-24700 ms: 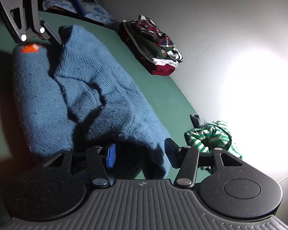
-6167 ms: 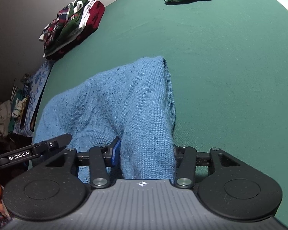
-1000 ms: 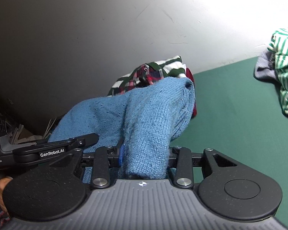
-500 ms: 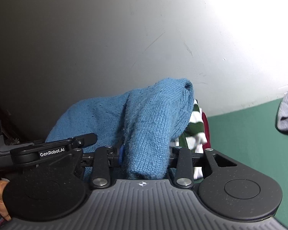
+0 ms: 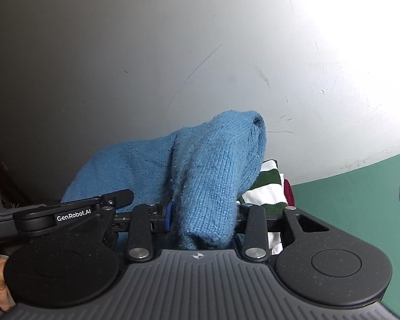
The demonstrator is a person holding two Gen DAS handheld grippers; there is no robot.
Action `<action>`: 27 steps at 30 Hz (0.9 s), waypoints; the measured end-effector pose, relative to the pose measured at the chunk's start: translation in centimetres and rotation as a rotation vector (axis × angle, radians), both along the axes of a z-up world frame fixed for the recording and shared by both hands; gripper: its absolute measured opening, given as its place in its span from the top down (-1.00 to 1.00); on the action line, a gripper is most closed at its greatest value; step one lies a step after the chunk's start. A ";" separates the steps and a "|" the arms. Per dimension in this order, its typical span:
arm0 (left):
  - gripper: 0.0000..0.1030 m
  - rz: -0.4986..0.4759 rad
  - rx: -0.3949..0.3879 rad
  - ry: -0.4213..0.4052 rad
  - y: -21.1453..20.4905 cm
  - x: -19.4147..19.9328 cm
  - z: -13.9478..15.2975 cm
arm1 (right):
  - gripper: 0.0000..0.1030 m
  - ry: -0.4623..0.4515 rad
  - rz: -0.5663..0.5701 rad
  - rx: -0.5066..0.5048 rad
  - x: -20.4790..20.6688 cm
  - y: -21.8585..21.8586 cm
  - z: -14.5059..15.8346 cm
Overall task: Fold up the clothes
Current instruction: 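Carry the held sweater with both grippers toward the clothes stack, then lower the sweater onto the clothes stack and open both grippers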
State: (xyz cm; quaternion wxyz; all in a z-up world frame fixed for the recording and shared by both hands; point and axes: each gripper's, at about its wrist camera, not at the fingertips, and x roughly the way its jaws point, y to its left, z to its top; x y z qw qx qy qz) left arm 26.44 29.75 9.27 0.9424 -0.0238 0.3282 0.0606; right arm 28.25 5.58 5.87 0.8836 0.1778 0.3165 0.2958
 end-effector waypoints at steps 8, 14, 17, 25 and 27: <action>0.15 0.035 0.045 0.041 -0.7 1.8 -2.1 | 0.26 -0.026 -0.015 -0.049 -1.3 1.9 -1.9; -0.08 0.068 0.105 0.045 -2.1 3.1 -2.7 | 0.25 -0.082 -0.026 -0.153 -1.4 3.1 -2.4; -0.14 0.068 0.112 0.050 -2.8 3.7 -2.9 | 0.24 -0.072 -0.041 -0.213 -1.5 3.8 -3.1; -0.38 0.021 0.077 -0.002 -1.9 2.0 -2.0 | 0.05 -0.037 -0.024 -0.150 -2.4 1.9 -3.6; -0.50 0.011 0.046 -0.041 -0.8 0.6 -0.8 | 0.02 -0.091 -0.020 -0.155 -3.5 0.9 -2.3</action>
